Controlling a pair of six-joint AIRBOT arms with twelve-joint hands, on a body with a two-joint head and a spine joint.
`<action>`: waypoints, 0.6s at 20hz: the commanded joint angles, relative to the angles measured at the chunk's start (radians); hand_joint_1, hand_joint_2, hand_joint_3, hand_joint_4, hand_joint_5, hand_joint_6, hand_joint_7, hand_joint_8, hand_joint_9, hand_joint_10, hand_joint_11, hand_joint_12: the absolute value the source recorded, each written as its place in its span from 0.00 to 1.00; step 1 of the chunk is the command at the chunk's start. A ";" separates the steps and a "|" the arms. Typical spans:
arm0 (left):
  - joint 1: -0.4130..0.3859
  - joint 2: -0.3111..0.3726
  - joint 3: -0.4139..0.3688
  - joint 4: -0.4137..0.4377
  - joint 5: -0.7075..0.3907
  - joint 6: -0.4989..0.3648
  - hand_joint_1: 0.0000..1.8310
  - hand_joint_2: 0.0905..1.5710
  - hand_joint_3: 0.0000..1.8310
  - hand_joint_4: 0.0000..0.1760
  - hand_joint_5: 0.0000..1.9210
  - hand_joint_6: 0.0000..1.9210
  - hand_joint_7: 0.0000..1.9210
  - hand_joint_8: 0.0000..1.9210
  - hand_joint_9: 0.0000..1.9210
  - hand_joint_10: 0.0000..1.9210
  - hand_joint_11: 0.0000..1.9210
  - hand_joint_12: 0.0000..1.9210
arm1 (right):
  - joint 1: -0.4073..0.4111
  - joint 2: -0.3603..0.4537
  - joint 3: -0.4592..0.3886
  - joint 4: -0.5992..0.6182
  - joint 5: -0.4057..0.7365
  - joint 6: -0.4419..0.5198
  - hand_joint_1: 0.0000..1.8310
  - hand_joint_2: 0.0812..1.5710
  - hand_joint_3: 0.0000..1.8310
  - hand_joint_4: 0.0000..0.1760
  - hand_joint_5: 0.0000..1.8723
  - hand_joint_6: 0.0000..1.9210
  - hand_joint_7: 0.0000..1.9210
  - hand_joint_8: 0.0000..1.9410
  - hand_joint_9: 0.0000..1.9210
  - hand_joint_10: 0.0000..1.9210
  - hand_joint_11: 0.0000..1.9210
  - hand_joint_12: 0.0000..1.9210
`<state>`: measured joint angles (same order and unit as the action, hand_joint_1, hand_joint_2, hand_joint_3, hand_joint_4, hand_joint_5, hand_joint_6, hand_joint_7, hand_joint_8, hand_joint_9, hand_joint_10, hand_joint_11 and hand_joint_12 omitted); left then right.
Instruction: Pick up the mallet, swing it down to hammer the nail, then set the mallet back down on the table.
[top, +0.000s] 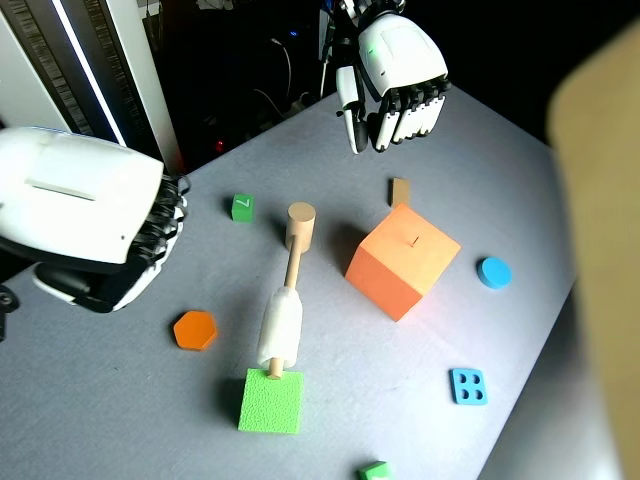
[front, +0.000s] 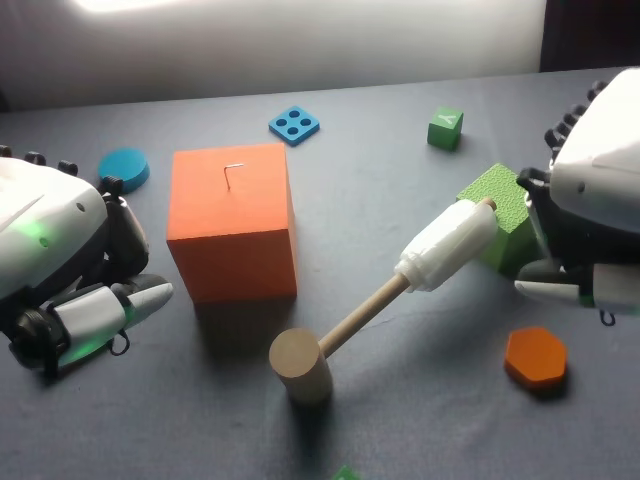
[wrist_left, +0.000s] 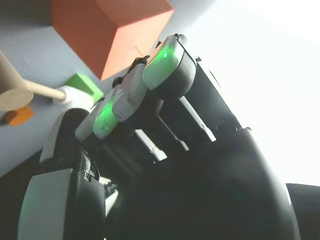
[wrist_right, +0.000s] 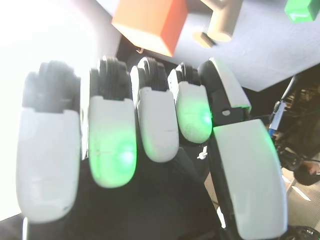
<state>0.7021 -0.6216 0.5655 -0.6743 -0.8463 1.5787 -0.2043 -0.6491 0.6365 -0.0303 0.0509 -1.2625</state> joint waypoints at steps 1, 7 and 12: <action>-0.004 0.001 -0.002 0.035 -0.095 0.007 0.00 0.60 0.10 0.00 0.00 0.00 0.00 0.00 0.00 0.00 0.00 0.00 | 0.010 0.003 0.003 -0.004 0.105 -0.001 0.00 0.61 0.10 0.00 0.02 0.01 0.01 0.01 0.00 0.01 0.00 0.00; 0.002 0.001 0.003 0.035 -0.095 0.014 0.00 0.65 0.02 0.00 0.00 0.00 0.00 0.00 0.00 0.00 0.00 0.00 | -0.018 -0.027 0.034 -0.004 0.161 -0.015 0.01 0.66 0.01 0.00 0.02 0.00 0.00 0.00 0.00 0.00 0.00 0.00; 0.017 0.001 0.009 0.073 -0.095 -0.022 0.00 0.65 0.02 0.00 0.00 0.00 0.00 0.00 0.00 0.00 0.00 0.00 | -0.067 -0.075 0.078 -0.004 0.198 -0.020 0.00 0.65 0.00 0.00 0.01 0.00 0.00 0.00 0.00 0.00 0.00 0.00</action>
<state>0.7300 -0.6254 0.5728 -0.6193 -0.8413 1.5497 -0.2852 -0.7357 0.7189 -0.0345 0.1230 -1.2812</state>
